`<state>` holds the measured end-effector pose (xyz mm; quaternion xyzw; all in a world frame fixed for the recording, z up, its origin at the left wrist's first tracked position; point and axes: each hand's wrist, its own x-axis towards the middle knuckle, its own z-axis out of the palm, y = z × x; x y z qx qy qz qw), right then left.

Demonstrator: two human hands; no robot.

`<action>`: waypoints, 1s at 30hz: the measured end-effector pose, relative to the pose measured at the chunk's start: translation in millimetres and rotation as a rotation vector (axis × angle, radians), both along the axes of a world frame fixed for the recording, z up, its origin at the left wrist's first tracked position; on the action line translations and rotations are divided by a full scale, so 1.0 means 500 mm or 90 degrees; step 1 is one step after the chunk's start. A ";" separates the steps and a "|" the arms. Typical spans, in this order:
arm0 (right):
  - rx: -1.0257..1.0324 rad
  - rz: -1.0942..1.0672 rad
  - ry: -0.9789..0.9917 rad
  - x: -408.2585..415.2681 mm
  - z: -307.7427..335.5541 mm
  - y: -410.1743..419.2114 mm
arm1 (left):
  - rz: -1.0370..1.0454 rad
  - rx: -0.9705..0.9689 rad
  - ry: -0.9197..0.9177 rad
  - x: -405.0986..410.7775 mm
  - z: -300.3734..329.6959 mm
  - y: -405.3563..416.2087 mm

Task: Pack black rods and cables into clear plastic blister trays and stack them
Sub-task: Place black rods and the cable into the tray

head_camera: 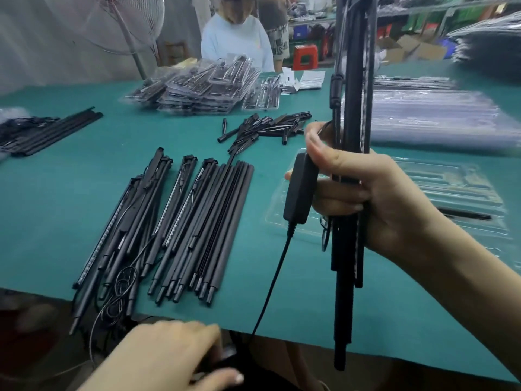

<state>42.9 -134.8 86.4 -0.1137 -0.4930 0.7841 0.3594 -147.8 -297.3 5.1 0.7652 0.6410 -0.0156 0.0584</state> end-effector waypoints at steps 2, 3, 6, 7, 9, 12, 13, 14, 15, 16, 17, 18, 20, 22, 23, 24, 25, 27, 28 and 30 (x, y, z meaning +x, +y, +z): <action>0.008 0.027 0.014 -0.002 -0.002 -0.004 | -0.024 0.004 0.090 -0.004 -0.037 -0.015; 0.013 0.037 0.018 -0.003 -0.002 -0.006 | -0.047 0.033 0.132 -0.004 -0.060 -0.021; 0.029 0.050 0.011 -0.009 -0.002 -0.013 | -0.006 0.077 0.075 -0.009 -0.101 -0.042; 0.037 0.053 0.005 -0.011 -0.002 -0.016 | 0.014 0.123 0.091 -0.003 -0.112 -0.045; 0.046 0.062 0.003 -0.015 0.000 -0.023 | 0.035 0.232 0.153 0.006 -0.116 -0.041; 0.036 0.071 0.015 -0.015 0.003 -0.029 | 0.030 0.270 0.186 0.004 -0.119 -0.026; 0.039 0.073 0.015 -0.016 0.004 -0.031 | 0.021 0.261 0.200 0.002 -0.125 -0.023; 0.045 0.076 0.014 -0.016 0.003 -0.034 | 0.006 0.253 0.211 -0.001 -0.134 -0.023; 0.052 0.080 0.014 -0.016 0.001 -0.036 | -0.010 0.264 0.217 -0.004 -0.147 -0.023; 0.055 0.083 0.015 -0.017 -0.001 -0.039 | -0.018 0.269 0.212 -0.010 -0.156 -0.022; 0.055 0.086 0.016 -0.018 -0.002 -0.042 | -0.023 0.260 0.204 -0.018 -0.168 -0.021; 0.050 0.090 0.016 -0.019 -0.005 -0.047 | -0.017 0.226 0.196 -0.023 -0.169 -0.017; 0.034 0.101 0.009 -0.022 -0.013 -0.060 | 0.020 0.082 0.173 -0.021 -0.146 -0.015; 0.043 0.099 -0.026 -0.025 -0.036 -0.077 | 0.035 0.021 0.065 -0.035 -0.148 -0.021; 0.070 0.096 -0.060 -0.026 -0.051 -0.085 | 0.101 -0.036 -0.022 -0.042 -0.143 -0.029; 0.115 0.095 -0.107 -0.028 -0.067 -0.094 | 0.153 -0.105 -0.123 -0.051 -0.137 -0.031; 0.184 0.095 -0.168 -0.030 -0.083 -0.101 | 0.179 -0.153 -0.228 -0.065 -0.134 -0.029; 0.374 0.097 -0.312 -0.036 -0.115 -0.114 | 0.207 -0.179 -0.375 -0.091 -0.118 -0.031; 0.467 0.111 -0.385 -0.038 -0.129 -0.121 | 0.225 -0.184 -0.400 -0.100 -0.110 -0.032; 0.586 0.155 -0.483 -0.037 -0.149 -0.133 | 0.262 -0.185 -0.416 -0.117 -0.103 -0.036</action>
